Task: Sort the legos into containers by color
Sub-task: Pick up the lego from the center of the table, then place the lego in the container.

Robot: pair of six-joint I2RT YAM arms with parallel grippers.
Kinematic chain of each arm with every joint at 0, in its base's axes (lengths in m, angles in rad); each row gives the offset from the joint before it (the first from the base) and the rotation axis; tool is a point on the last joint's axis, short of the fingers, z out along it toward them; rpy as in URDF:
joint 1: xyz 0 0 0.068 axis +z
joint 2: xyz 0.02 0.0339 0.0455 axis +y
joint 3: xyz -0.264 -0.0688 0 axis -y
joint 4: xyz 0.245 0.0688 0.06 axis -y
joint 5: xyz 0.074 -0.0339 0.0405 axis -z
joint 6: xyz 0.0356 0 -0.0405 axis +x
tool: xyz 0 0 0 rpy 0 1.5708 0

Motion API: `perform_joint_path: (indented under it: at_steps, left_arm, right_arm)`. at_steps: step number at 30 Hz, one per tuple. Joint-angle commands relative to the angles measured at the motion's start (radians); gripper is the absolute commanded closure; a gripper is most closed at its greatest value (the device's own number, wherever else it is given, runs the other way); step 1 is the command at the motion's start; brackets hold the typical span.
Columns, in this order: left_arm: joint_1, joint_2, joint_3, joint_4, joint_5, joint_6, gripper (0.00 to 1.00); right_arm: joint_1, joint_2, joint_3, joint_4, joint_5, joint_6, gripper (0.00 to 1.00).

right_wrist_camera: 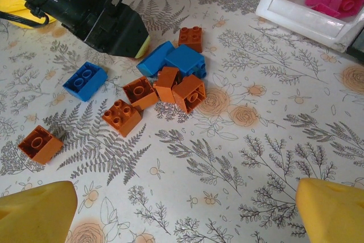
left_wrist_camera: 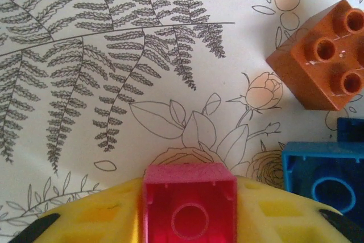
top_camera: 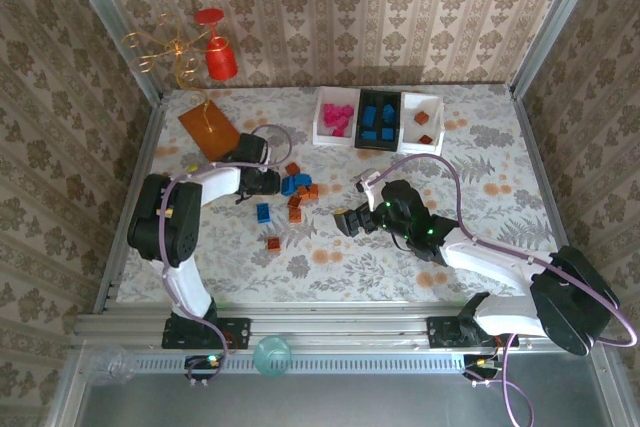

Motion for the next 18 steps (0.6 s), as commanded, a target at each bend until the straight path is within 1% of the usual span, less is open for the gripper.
perform_joint_path:
  at_steps: [1, 6, 9, 13, 16, 18]
  left_arm:
    - [-0.020, -0.089, -0.023, 0.057, -0.004, -0.032, 0.63]
    - [-0.109, -0.160, 0.001, 0.139, -0.072, -0.041, 0.66]
    - [-0.168, -0.136, 0.068, 0.169, -0.090, -0.033, 0.66]
    - [-0.203, -0.022, 0.239, 0.150, -0.088, -0.003, 0.66]
    - [-0.207, 0.094, 0.385, 0.127, -0.081, 0.015, 0.66]
    - [-0.207, 0.172, 0.479, 0.111, -0.077, 0.021, 0.66]
  right_arm:
    - [0.006, 0.005, 0.032, -0.020, 0.015, 0.006, 0.00]
    - [0.006, -0.002, 0.019, 0.006, 0.044, 0.004, 0.00]
    - [0.006, -0.030, -0.018, 0.053, 0.142, -0.006, 0.00]
    - [0.006, -0.084, -0.070, 0.137, 0.292, -0.057, 0.00]
    - [0.004, -0.101, -0.078, 0.177, 0.365, -0.108, 0.00]
    - [0.004, -0.100, -0.067, 0.182, 0.389, -0.134, 0.00]
